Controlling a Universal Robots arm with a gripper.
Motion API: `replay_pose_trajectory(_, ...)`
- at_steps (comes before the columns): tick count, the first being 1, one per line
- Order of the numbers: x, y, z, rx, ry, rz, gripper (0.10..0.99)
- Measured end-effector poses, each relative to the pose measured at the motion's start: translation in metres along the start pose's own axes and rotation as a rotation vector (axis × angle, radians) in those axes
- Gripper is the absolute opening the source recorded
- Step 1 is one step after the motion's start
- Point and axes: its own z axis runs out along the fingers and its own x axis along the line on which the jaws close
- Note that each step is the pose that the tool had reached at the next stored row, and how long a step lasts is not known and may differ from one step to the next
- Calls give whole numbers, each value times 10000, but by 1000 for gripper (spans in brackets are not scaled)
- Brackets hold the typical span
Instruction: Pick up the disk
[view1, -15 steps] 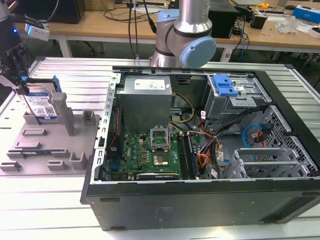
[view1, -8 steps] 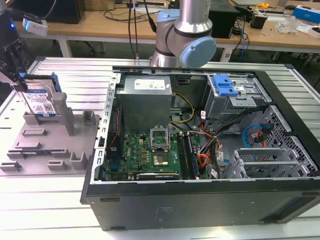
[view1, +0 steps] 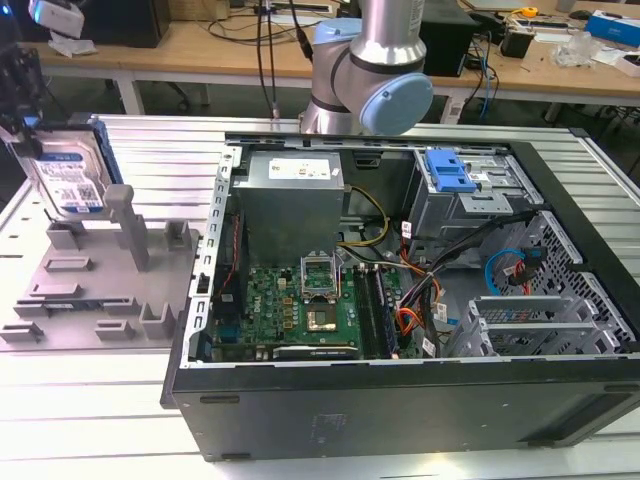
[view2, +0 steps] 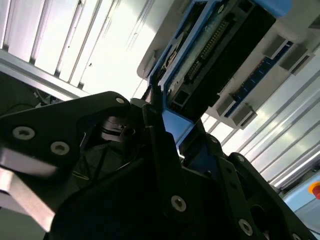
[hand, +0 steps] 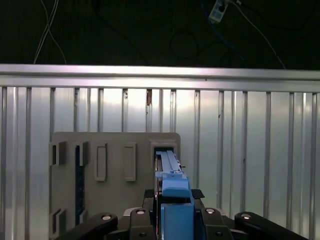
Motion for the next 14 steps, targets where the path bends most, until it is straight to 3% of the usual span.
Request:
replay_pose_trajectory(2,1,3,-166,1,-14,0,369)
replay_pose_trajectory(9,3,8,-493,1,-30,-1,369)
replay_pose_trajectory(14,5,13,-777,2,-40,-1,369)
